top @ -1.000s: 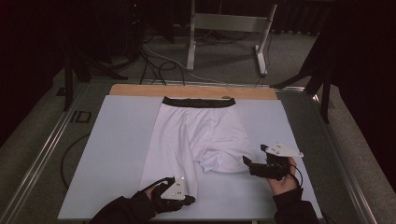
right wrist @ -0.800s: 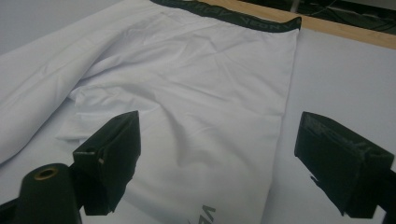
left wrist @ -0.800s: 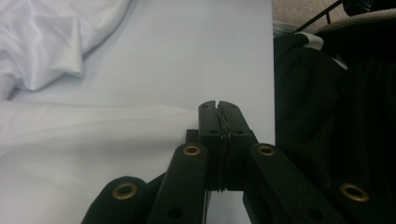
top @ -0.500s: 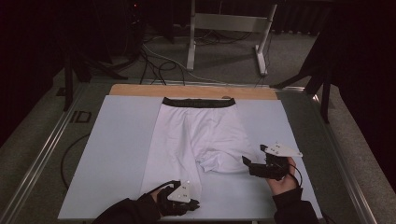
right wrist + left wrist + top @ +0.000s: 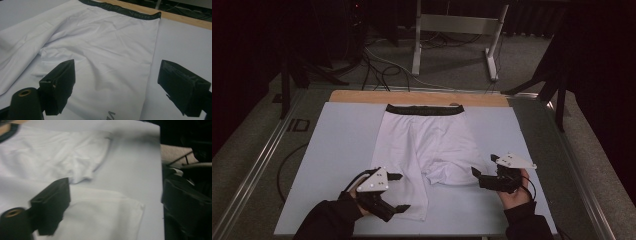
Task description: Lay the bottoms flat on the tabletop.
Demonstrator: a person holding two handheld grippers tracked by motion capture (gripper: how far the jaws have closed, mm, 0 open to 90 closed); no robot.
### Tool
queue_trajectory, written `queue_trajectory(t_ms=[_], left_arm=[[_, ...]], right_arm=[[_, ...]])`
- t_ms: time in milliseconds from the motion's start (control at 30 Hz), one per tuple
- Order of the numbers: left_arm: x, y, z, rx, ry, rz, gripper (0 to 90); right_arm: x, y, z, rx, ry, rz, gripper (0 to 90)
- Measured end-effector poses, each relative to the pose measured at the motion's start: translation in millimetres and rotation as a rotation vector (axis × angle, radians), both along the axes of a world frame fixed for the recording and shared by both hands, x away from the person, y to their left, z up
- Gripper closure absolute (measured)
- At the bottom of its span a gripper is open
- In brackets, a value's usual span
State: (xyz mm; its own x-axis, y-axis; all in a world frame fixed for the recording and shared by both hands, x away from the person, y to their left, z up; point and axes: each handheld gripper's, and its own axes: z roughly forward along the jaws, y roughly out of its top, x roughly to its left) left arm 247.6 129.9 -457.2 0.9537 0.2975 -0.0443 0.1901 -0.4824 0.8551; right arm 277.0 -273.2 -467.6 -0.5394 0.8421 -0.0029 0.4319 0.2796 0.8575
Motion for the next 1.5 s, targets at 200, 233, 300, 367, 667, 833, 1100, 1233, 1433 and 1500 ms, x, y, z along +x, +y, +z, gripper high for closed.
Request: queue_trajectory(t_ms=[200, 233, 300, 367, 667, 833, 1100, 1233, 1433, 1500], left_arm=[[5.6, 30.0, -5.2, -0.017, 0.024, 0.084, 1.6], [5.6, 30.0, -5.2, -0.017, 0.024, 0.084, 1.6], [5.6, 39.5, -9.1, -0.033, 0.035, 0.108, 1.6], [4.2, 48.0, -12.4, -0.036, 0.024, 0.14, 1.4], [-7.8, 80.1, -18.0, -0.051, 0.018, 0.243, 1.3], [-16.0, 87.2, -20.1, -0.074, 0.008, 0.266, 1.1], [-20.6, 92.9, -24.4, -0.073, -0.007, 0.286, 1.0], [-20.0, 92.4, -26.2, -0.067, -0.013, 0.286, 0.9], [-19.9, 90.1, -27.5, -0.067, -0.017, 0.282, 1.0], [-19.7, 90.0, -28.3, -0.062, -0.018, 0.281, 0.9]], right_arm=[[-0.7, 0.1, 1.0, 0.0, -0.003, 0.004, 15.2], [-0.7, 0.1, 1.0, 0.0, -0.003, 0.004, 15.2], [-1.2, -0.7, 2.0, -0.004, -0.009, 0.011, 15.2], [-1.8, -2.1, 2.5, -0.005, -0.01, 0.013, 15.2], [-5.4, -15.2, -7.1, -0.032, 0.037, 0.021, 14.9], [-6.9, -19.8, -14.5, 0.003, 0.074, 0.046, 15.3], [-0.5, -18.7, -36.2, -0.03, 0.182, 0.062, 22.5], [1.7, -16.5, -44.5, -0.073, 0.214, 0.061, 26.2], [0.1, -6.6, -46.1, -0.105, 0.221, 0.106, 37.0], [0.1, -3.4, -46.8, -0.119, 0.223, 0.104, 45.1]])
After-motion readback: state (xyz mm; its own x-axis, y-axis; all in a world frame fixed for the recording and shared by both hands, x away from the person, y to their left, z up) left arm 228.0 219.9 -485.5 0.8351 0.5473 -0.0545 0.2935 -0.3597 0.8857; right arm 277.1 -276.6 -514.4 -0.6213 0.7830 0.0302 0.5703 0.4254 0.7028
